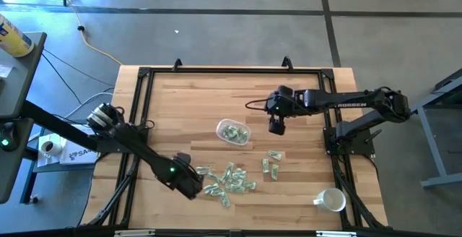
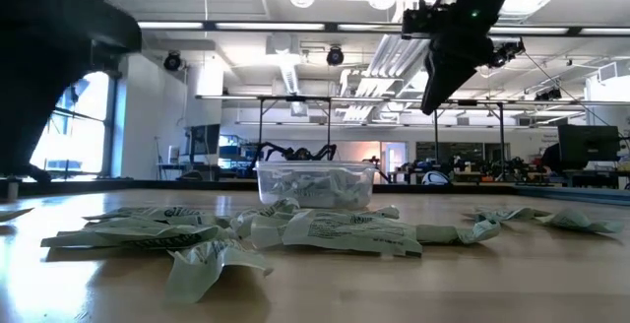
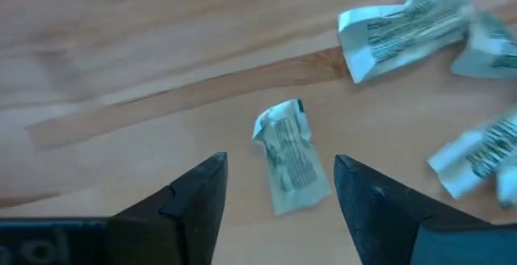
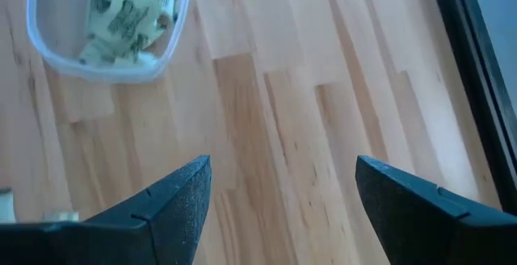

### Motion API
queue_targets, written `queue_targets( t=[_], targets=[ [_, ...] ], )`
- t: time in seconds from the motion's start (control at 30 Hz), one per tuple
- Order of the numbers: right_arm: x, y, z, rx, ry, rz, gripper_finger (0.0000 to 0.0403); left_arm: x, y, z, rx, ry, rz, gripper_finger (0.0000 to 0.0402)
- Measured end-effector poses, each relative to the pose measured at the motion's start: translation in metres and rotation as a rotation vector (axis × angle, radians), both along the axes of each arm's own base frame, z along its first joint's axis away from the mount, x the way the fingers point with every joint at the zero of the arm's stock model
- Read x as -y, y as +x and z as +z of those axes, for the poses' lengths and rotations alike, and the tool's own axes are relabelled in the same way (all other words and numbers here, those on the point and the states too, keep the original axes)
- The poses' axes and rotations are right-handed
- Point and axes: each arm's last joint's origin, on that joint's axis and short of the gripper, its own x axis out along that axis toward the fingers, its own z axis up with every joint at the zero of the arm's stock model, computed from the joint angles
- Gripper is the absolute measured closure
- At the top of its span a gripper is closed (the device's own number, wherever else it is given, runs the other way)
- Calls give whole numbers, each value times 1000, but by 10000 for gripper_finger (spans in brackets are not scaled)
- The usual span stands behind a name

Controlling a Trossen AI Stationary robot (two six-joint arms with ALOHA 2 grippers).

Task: Pick and place Stevia / Truvia into bins
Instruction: Put the stevia packet into the transparent container

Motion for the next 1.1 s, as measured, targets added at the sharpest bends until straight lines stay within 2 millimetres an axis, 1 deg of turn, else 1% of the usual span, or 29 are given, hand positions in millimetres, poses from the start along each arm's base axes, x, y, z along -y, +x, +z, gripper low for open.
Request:
queue_targets(
  t=[0.1, 0.37, 0.5, 0.63, 0.77, 0.93, 1.0, 1.1],
  targets=[
    [-4, -2, -2, -33, 2, 11, 107, 0, 2, -6, -28, -1, 5, 141],
    [-4, -5, -3, -71, -5, 10, 107, -2, 2, -5, -25, -8, 10, 178],
    [-4, -5, -3, -72, -8, 9, 107, -1, 3, -5, -9, -8, 10, 184],
    [-4, -5, -3, -74, -7, 8, 107, -4, 0, -13, -15, 6, 13, 182],
    [-4, -6, -3, -74, -6, 6, 107, -5, -4, -24, -20, -41, 10, 182],
    [-4, -6, -3, -75, -3, 1, 107, -7, -7, -35, 2, -60, 7, 183],
    [-4, -6, -3, -73, -3, -8, 107, -8, -9, -37, -5, -54, 4, 192],
    [-4, -6, -3, -73, -14, -21, 107, -10, -11, -39, -12, -38, -20, 226]
  ],
)
